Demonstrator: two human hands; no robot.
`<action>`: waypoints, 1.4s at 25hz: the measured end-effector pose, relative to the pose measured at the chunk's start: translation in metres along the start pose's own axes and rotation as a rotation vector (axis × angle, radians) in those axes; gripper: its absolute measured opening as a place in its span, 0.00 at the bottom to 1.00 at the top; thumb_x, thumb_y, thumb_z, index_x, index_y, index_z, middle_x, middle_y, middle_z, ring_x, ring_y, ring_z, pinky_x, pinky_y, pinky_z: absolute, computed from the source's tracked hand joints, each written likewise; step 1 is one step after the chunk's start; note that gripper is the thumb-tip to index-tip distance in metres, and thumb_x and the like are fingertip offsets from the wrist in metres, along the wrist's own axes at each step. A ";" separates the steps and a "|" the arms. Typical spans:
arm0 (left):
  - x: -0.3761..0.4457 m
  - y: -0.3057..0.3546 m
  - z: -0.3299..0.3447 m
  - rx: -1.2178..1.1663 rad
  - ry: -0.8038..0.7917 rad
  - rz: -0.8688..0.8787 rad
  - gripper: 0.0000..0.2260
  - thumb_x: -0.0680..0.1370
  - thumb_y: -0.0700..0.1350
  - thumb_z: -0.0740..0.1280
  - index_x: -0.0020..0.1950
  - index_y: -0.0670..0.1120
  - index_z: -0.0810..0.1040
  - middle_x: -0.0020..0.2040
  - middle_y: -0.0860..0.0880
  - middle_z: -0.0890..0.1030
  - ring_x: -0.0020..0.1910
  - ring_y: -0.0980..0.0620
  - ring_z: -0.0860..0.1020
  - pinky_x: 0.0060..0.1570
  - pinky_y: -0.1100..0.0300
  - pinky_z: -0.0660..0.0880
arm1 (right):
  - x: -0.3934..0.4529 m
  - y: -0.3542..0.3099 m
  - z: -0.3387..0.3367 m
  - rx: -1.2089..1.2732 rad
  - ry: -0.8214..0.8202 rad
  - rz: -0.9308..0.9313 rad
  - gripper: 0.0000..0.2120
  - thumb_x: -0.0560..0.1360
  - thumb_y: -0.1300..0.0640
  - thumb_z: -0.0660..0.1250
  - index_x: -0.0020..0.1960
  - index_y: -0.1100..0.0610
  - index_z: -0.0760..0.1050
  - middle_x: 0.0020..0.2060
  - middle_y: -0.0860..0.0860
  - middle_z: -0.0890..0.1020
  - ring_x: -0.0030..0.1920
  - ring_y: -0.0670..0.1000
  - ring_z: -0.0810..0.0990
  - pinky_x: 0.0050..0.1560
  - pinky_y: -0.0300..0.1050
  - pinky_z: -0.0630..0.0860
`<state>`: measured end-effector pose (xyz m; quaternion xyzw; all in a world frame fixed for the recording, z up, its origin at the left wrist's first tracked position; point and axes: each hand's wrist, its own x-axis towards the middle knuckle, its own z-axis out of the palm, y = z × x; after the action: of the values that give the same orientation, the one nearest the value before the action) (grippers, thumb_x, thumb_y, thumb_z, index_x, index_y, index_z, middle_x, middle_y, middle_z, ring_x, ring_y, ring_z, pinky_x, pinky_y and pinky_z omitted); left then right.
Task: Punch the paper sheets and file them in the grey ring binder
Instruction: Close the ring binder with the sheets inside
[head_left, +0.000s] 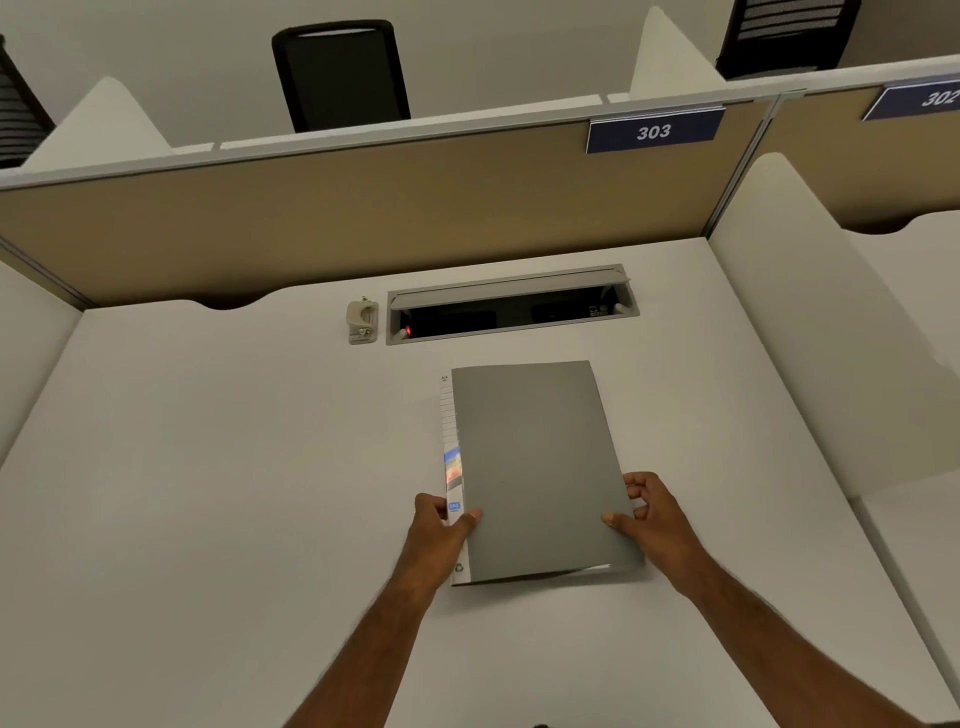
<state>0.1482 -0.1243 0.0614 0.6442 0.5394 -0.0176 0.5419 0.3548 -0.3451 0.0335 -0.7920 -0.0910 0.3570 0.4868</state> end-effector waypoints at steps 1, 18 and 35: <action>0.004 0.008 0.004 -0.005 -0.008 0.015 0.17 0.79 0.52 0.72 0.58 0.46 0.68 0.51 0.50 0.78 0.45 0.53 0.82 0.37 0.61 0.77 | 0.005 -0.003 -0.008 -0.014 0.014 -0.009 0.22 0.72 0.65 0.76 0.61 0.53 0.72 0.52 0.51 0.81 0.44 0.53 0.84 0.41 0.42 0.81; 0.063 0.108 0.093 0.001 -0.145 0.101 0.19 0.78 0.53 0.72 0.58 0.45 0.67 0.57 0.45 0.78 0.53 0.48 0.80 0.56 0.51 0.80 | 0.077 -0.025 -0.107 -0.032 0.190 0.027 0.26 0.74 0.63 0.75 0.71 0.55 0.75 0.59 0.54 0.81 0.45 0.48 0.82 0.43 0.39 0.76; 0.081 0.114 0.104 -0.002 -0.138 0.051 0.18 0.79 0.54 0.71 0.60 0.46 0.68 0.60 0.45 0.79 0.56 0.47 0.81 0.58 0.48 0.81 | 0.103 -0.036 -0.107 -0.093 0.217 0.077 0.27 0.77 0.60 0.72 0.74 0.58 0.70 0.67 0.55 0.77 0.57 0.51 0.76 0.59 0.42 0.71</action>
<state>0.3215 -0.1248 0.0467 0.6545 0.4842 -0.0478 0.5787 0.5073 -0.3514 0.0432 -0.8505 -0.0238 0.2830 0.4426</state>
